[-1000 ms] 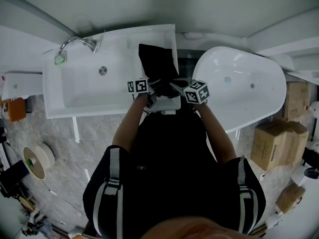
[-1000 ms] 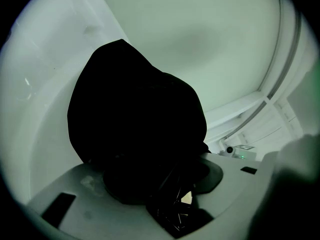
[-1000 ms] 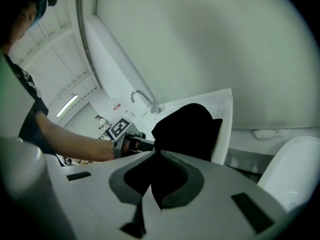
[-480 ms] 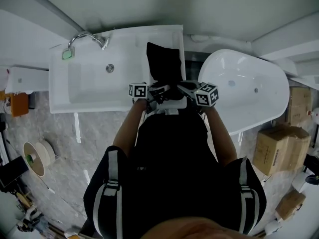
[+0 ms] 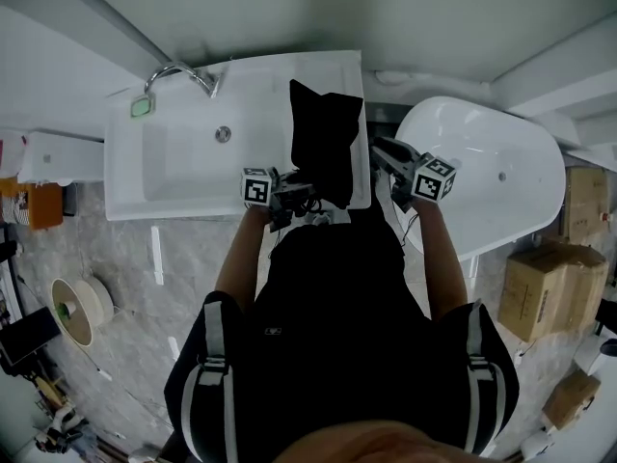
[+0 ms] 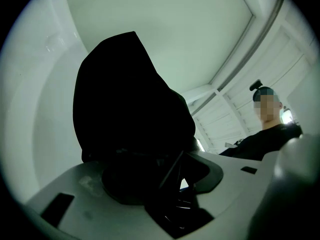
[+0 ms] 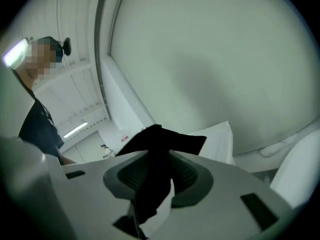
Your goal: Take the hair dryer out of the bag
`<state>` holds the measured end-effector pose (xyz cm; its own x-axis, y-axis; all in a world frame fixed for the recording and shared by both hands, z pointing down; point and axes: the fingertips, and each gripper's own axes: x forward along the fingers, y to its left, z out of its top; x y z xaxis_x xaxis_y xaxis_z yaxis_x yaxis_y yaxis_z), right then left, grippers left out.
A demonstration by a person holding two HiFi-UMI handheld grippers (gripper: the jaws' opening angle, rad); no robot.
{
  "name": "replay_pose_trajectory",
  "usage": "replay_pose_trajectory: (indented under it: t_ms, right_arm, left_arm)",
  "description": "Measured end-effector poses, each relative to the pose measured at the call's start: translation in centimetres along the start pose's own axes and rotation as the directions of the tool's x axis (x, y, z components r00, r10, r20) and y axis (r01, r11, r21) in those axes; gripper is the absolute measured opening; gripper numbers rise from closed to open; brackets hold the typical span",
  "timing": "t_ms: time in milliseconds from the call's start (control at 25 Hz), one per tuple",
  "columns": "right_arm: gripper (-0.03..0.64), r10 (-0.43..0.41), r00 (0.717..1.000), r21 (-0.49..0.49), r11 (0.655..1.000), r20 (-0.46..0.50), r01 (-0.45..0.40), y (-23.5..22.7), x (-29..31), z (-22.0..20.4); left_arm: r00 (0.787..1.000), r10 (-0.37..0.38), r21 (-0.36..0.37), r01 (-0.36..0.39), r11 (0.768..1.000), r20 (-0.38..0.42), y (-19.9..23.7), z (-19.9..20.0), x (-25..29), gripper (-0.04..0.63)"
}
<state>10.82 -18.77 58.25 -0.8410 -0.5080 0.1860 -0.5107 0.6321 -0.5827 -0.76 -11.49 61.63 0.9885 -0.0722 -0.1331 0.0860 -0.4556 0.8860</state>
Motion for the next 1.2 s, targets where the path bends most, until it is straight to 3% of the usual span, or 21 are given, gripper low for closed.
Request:
replay_pose_trajectory:
  t_ms: [80, 200, 240, 320, 400, 480, 560, 720, 880, 1000, 1200]
  right_arm:
    - [0.211, -0.091, 0.993, -0.102, 0.991, -0.069, 0.084, -1.2, 0.3, -0.6]
    - [0.247, -0.233, 0.961, -0.329, 0.928, -0.149, 0.174, -2.2, 1.1, -1.2]
    - [0.249, -0.25, 0.956, -0.359, 0.916, -0.154, 0.182, -2.3, 1.4, -1.1]
    - [0.244, -0.229, 0.968, -0.274, 0.942, -0.099, 0.195, -2.4, 1.7, -0.1]
    - [0.216, -0.171, 0.985, -0.051, 0.984, 0.024, 0.172, -2.5, 1.2, 1.8]
    - [0.215, -0.11, 0.987, 0.131, 0.987, 0.113, 0.095, -2.5, 0.8, 3.1]
    - [0.215, -0.062, 0.992, 0.214, 0.976, 0.11, 0.037, -2.7, 1.5, 3.1]
    - [0.215, -0.034, 0.997, 0.265, 0.964, 0.072, 0.014, -3.0, 3.0, 2.6]
    - [0.184, 0.09, 0.99, 0.291, 0.949, 0.108, -0.118, -0.9, 4.9, 3.9]
    - [0.184, 0.172, 0.982, 0.282, 0.941, 0.079, -0.187, 0.8, 6.3, 4.3]
    - [0.196, 0.224, 0.975, 0.302, 0.929, 0.005, -0.215, 2.3, 8.7, 2.4]
  left_arm:
    - [0.999, -0.041, 0.028, 0.041, 0.999, -0.027, -1.7, -0.5, -0.4, 0.193]
    - [0.994, -0.089, 0.055, 0.092, 0.994, -0.062, -3.8, -1.1, -1.0, 0.196]
    - [0.992, -0.105, 0.059, 0.109, 0.992, -0.07, -4.4, -1.3, -1.3, 0.196]
    - [0.987, -0.142, 0.052, 0.146, 0.988, -0.077, -5.4, -1.7, -1.7, 0.198]
    - [0.982, -0.174, 0.043, 0.178, 0.983, -0.075, -6.1, -2.2, -1.9, 0.198]
    - [0.978, -0.196, 0.037, 0.199, 0.979, -0.07, -6.6, -2.5, -2.1, 0.199]
    - [0.974, -0.215, 0.036, 0.218, 0.975, -0.071, -7.2, -2.7, -2.3, 0.199]
    - [0.964, -0.248, 0.035, 0.252, 0.967, -0.099, -8.1, -3.2, -2.5, 0.199]
    - [0.956, -0.271, 0.038, 0.276, 0.96, -0.11, -8.4, -3.3, -2.9, 0.201]
    - [0.96, -0.263, 0.059, 0.269, 0.961, -0.094, -8.5, -2.8, -2.7, 0.201]
    - [0.972, -0.216, 0.099, 0.225, 0.969, -0.094, -8.6, -2.7, -2.9, 0.199]
